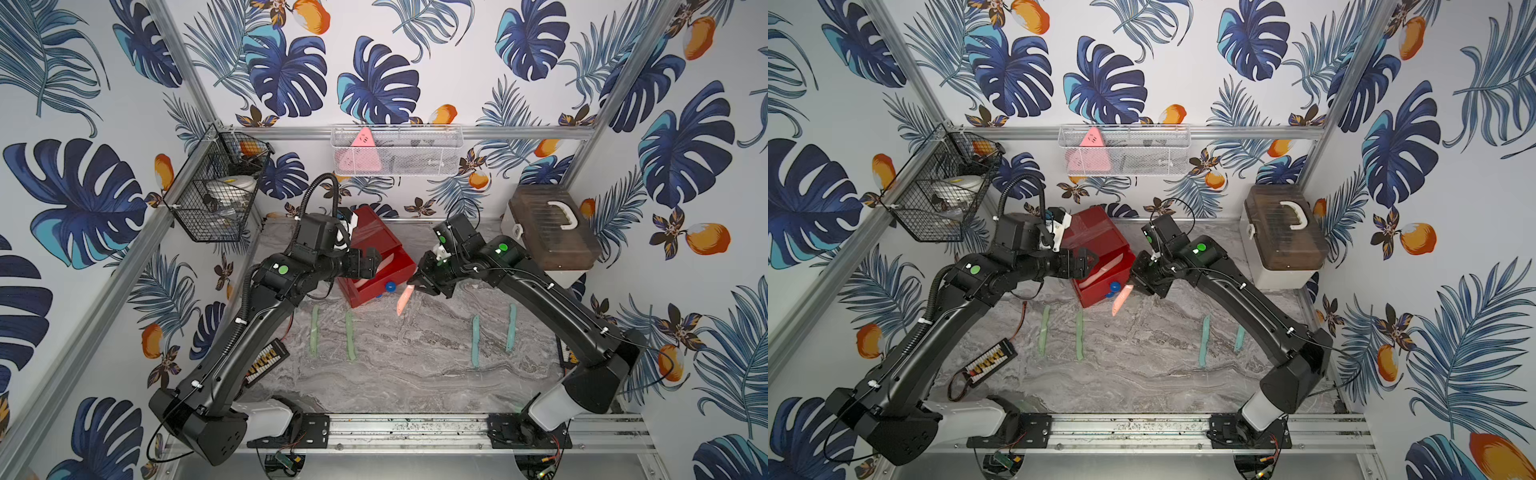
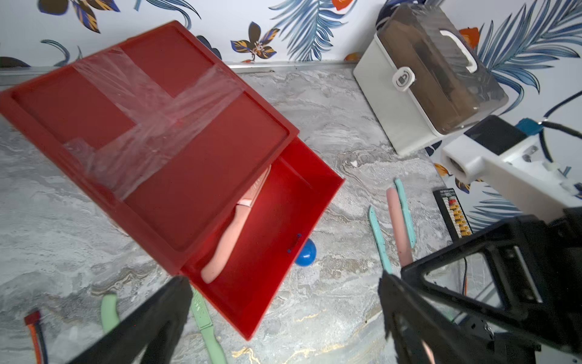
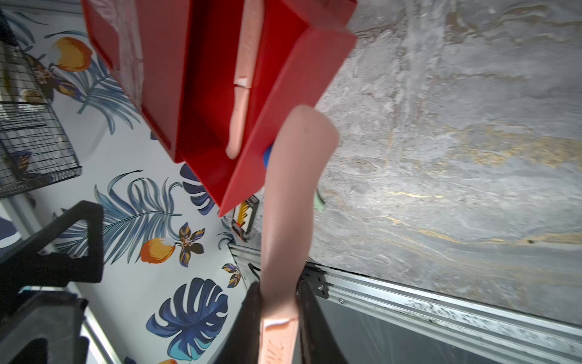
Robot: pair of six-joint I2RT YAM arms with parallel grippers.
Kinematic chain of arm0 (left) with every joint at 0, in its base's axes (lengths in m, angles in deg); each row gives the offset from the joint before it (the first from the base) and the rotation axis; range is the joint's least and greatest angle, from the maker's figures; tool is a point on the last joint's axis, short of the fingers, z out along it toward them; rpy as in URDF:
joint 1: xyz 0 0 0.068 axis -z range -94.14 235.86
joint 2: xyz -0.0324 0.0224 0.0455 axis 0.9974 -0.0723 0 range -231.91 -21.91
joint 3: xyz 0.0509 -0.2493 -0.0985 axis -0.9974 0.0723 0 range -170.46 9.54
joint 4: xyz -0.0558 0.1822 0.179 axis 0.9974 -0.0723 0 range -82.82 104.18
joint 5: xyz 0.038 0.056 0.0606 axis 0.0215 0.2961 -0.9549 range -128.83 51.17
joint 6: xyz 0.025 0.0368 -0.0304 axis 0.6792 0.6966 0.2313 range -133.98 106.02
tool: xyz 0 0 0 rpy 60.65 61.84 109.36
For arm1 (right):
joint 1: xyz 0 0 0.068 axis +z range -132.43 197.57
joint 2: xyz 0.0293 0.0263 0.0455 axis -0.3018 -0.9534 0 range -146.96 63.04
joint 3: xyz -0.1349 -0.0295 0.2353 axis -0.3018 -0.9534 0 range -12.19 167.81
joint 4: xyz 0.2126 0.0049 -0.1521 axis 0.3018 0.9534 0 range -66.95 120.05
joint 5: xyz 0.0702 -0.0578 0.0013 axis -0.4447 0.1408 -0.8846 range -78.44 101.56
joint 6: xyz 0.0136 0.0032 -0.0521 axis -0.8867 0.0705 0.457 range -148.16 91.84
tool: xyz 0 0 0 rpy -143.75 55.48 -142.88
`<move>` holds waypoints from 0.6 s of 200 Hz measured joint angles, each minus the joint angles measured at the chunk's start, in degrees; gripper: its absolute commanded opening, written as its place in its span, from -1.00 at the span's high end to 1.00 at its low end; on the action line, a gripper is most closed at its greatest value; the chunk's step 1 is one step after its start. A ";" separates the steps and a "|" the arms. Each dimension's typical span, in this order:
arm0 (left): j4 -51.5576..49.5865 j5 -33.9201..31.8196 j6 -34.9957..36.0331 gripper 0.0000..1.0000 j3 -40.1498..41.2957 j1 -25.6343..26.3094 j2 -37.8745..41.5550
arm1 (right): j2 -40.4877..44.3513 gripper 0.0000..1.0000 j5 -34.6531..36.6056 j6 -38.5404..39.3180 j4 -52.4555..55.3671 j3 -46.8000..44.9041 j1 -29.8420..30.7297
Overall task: Place the fruit knives into the drawer by color
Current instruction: Place the fruit knife in the drawer.
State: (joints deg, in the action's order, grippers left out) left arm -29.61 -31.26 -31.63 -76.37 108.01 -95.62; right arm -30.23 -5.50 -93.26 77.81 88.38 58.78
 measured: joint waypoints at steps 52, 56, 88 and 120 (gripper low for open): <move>0.11 1.40 -0.26 -0.98 1.68 -0.44 1.51 | -8.11 1.00 -3.15 -4.24 -7.54 7.10 0.24; 0.09 1.42 -0.26 -0.98 1.99 -0.44 1.73 | -8.61 1.00 -3.32 -4.63 -7.91 7.43 0.22; 0.09 1.40 -0.31 -0.98 3.93 -0.44 3.08 | -11.52 1.00 -4.87 -5.68 -11.52 7.63 0.09; 0.13 1.42 -0.50 -0.98 4.94 -0.52 3.48 | -13.27 0.93 -6.43 -6.91 -14.86 5.27 -0.55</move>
State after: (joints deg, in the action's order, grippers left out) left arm -29.48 -29.84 -32.13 -71.43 107.48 -92.15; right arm -43.50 -11.92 -100.17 62.95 93.65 58.23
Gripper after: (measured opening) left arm 0.989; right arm 0.202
